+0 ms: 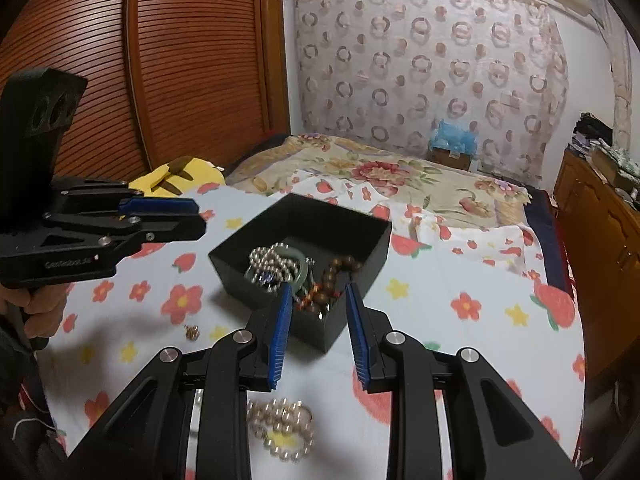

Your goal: Organize jewelry

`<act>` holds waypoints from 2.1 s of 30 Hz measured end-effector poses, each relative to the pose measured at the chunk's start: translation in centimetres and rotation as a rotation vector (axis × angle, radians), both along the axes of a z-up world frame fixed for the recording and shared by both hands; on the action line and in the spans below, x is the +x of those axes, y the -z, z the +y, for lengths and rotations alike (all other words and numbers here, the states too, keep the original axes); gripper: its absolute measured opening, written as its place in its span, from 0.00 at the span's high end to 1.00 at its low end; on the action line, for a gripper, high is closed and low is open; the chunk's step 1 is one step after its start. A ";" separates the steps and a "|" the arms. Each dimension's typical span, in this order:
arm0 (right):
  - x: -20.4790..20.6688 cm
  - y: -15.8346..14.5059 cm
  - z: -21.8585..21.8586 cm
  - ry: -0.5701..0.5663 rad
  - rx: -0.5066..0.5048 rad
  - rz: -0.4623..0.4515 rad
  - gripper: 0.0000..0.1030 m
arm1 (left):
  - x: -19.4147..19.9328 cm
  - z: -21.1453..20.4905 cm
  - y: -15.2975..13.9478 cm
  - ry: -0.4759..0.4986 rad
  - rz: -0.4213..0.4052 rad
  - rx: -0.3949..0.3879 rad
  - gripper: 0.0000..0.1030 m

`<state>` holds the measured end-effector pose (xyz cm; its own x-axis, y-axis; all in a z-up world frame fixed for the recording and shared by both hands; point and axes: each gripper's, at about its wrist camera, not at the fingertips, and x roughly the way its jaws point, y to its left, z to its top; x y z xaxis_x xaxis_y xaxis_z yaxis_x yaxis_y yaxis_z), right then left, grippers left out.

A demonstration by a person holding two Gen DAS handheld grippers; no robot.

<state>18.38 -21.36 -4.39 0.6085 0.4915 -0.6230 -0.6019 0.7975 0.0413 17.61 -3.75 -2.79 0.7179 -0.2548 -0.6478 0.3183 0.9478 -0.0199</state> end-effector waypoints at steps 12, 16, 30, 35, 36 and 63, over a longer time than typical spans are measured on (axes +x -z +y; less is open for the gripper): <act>-3.9 1.0 -2.2 0.022 -0.027 0.013 0.80 | -5.0 -0.2 2.7 0.002 0.034 0.000 0.52; -4.2 2.2 -2.3 0.019 -0.054 0.043 0.81 | -5.6 -0.5 3.8 0.010 0.056 0.008 0.47; -4.2 5.8 -2.3 0.015 -0.091 0.131 0.82 | -6.1 -3.2 7.2 0.085 0.154 0.025 0.33; -4.3 5.8 -2.7 0.022 -0.087 0.134 0.82 | -5.8 -4.3 7.8 0.106 0.173 0.046 0.30; -4.4 5.8 -2.7 0.023 -0.086 0.134 0.82 | -5.7 -4.4 8.0 0.107 0.179 0.050 0.30; -4.2 6.0 -2.9 0.026 -0.089 0.131 0.82 | -6.2 -4.3 7.7 0.105 0.159 0.051 0.44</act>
